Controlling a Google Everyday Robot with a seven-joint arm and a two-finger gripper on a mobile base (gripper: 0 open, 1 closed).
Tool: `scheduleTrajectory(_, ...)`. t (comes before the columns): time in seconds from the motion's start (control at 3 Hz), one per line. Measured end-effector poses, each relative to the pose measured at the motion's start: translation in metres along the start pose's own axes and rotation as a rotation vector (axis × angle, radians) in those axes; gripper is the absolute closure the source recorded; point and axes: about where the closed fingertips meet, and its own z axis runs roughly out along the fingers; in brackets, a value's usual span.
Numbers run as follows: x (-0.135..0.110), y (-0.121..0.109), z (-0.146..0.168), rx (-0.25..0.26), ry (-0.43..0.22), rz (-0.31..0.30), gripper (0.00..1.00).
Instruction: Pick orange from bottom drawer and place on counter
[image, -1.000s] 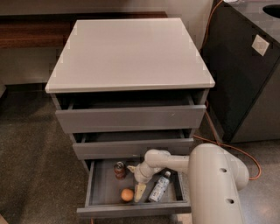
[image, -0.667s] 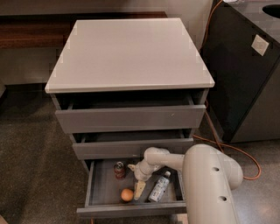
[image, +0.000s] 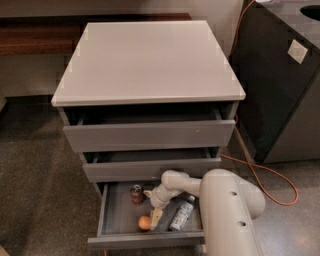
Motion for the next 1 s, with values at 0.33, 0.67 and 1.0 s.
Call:
scheduleTrajectory(0.33, 0.008, -0.003, 0.036, -0.015, -0.024, 0.040, 0.00)
scheduleTrajectory(0.67, 0.003, 0.003, 0.045, 0.003, -0.012, 0.044, 0.00)
scheduleTrajectory(1.0, 0.001, 0.004, 0.051, -0.002, -0.005, 0.042, 0.00)
